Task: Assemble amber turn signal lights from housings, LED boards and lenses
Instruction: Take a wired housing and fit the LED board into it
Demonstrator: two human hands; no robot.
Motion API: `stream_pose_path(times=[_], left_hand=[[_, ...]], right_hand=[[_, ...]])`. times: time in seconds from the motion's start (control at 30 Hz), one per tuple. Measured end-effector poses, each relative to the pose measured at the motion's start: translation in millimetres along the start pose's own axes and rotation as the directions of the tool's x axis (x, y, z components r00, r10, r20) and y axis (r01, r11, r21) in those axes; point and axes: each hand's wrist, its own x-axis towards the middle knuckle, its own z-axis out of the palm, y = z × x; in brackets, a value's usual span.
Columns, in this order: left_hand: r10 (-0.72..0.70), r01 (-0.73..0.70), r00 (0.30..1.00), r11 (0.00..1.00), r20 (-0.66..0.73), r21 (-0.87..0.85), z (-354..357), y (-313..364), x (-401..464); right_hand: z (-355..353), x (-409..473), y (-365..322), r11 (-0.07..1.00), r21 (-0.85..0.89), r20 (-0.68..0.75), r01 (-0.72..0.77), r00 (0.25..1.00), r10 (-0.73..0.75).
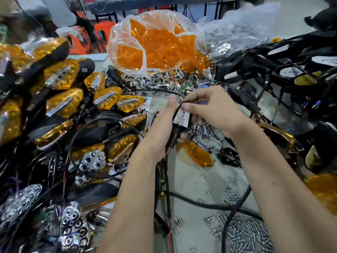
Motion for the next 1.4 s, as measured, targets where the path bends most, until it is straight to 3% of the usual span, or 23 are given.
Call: stream_pose_path(times=[0.13, 0.37, 0.87, 1.4], left_hand=[[-0.001, 0.017, 0.997, 0.976, -0.075, 0.217, 0, -2, 0], [0.090, -0.081, 0.995, 0.979, -0.041, 0.188, 7, 0, -4], [0.173, -0.134, 0.978, 0.950, -0.118, 0.281, 6, -6, 0], [0.181, -0.172, 0.983, 0.972, -0.043, 0.162, 7, 0, -8]], right_hand=[[-3, 2, 7, 0.995, 0.068, -0.137, 0.073, 0.989, -0.063], [-1, -5, 9, 0.973, 0.112, -0.197, 0.204, 0.964, -0.179], [6, -7, 7, 0.978, 0.060, -0.208, 0.199, 0.961, -0.183], [3, -14, -3, 0.957, 0.095, -0.232, 0.272, 0.941, -0.245]])
